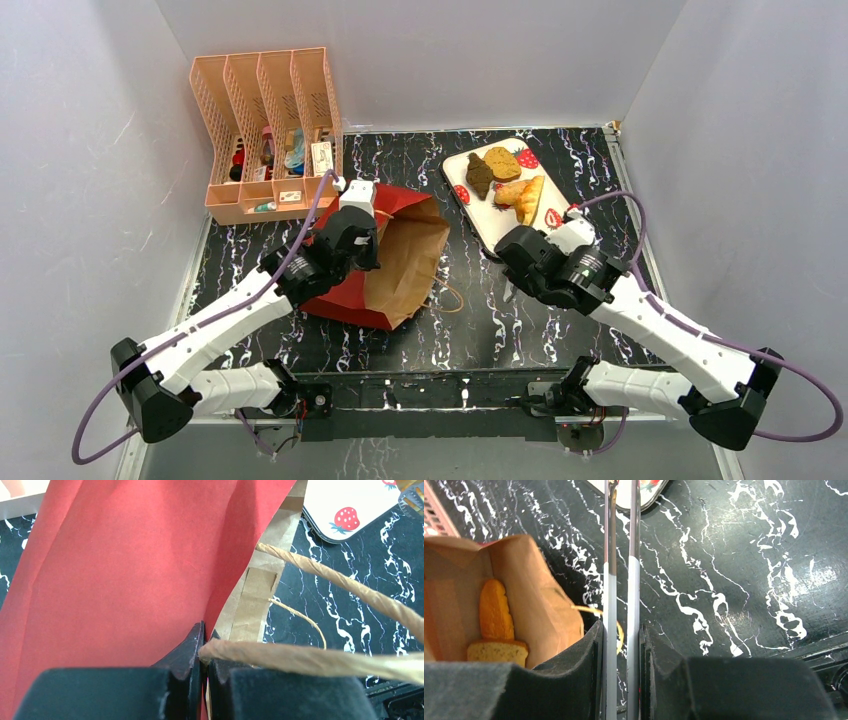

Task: Take the fake bread out of the paper bag
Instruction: Place the fake bread in the container.

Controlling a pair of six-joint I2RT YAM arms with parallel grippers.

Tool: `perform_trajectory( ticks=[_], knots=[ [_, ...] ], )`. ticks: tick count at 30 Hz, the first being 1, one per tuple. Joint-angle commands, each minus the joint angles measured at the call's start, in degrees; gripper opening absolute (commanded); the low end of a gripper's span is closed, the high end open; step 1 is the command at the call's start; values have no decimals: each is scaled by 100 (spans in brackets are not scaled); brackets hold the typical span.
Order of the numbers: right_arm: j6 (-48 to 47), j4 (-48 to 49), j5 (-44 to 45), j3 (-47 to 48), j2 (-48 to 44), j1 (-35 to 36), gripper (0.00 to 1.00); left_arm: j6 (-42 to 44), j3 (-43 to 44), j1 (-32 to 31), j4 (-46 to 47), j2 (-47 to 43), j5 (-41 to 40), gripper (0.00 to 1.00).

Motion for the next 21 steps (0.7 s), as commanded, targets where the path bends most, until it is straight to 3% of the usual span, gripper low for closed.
perform_trajectory(
  ticks=[1, 10, 21],
  knots=[
    [577, 601, 450, -272, -91, -240, 0, 206, -52, 11, 16, -285, 225, 0],
    [463, 1483, 8, -1046, -126, -765, 0, 263, -136, 11, -98, -443, 272, 0],
    [59, 2550, -632, -1303, 321, -1433, 2, 338, 7, 11, -321, -474, 120, 0]
  ],
)
